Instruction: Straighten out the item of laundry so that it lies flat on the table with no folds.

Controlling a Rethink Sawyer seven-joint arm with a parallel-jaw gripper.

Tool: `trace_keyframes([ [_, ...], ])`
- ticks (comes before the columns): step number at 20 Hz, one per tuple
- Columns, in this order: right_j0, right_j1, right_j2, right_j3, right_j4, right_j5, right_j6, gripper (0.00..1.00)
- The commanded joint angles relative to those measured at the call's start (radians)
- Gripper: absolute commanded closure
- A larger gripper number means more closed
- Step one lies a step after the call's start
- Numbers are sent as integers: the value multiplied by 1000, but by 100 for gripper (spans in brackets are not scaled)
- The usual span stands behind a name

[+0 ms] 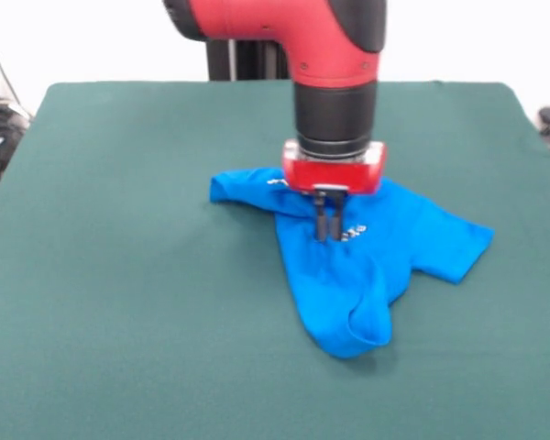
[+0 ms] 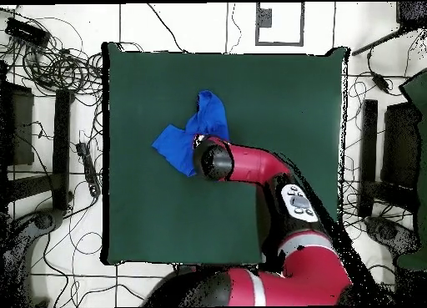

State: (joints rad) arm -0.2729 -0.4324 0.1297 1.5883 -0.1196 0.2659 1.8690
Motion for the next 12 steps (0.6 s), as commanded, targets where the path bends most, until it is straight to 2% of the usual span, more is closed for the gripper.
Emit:
trace_keyframes([
  [1,-51,31,85,-128,-49,222,-118,100],
  [12,-95,96,124,-297,-122,316,-167,100],
])
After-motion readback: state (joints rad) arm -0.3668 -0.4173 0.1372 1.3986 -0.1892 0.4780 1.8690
